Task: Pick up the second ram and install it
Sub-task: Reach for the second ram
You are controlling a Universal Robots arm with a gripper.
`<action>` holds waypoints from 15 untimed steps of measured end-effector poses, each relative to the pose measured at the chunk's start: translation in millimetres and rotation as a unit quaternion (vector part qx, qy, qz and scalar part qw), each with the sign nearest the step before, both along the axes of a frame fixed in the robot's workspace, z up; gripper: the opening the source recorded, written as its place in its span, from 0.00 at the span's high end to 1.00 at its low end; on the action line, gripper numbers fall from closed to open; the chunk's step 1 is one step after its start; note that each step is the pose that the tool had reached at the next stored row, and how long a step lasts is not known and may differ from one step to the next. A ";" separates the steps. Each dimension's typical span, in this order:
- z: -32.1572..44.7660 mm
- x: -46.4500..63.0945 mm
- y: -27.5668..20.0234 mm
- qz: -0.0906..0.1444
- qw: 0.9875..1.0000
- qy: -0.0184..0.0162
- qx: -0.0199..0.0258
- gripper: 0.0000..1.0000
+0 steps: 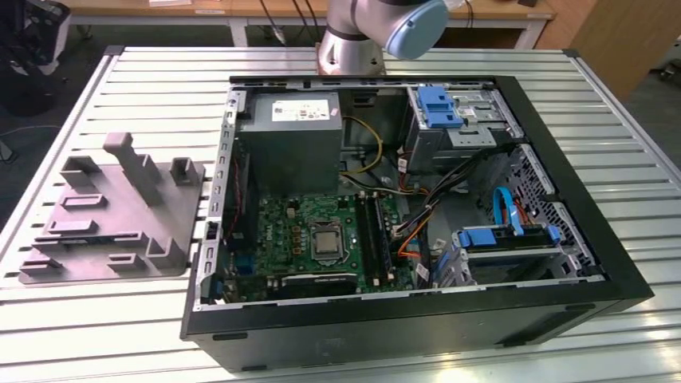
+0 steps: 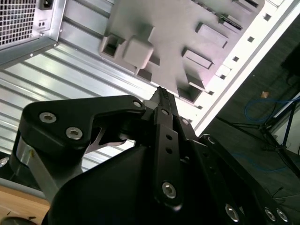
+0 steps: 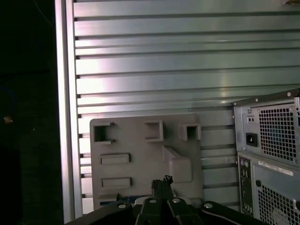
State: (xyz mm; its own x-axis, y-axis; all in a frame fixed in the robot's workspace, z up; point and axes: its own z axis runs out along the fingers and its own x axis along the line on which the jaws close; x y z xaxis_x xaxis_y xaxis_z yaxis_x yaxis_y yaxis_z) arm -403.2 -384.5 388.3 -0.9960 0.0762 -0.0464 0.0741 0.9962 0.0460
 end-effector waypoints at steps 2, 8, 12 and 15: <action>-0.4 -6.5 0.2 0.000 1.000 0.000 0.000 0.90; -0.8 -12.4 0.2 0.000 1.000 0.000 0.000 0.90; -0.8 -14.3 -0.8 0.000 1.000 0.000 0.000 0.90; -1.3 -17.5 -5.3 0.000 1.000 0.000 0.000 0.90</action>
State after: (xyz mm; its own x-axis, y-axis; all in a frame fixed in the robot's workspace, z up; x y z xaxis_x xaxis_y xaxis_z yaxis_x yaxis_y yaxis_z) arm -420.7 -389.8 387.0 -0.9960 0.0762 -0.0463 0.0741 0.9962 0.0457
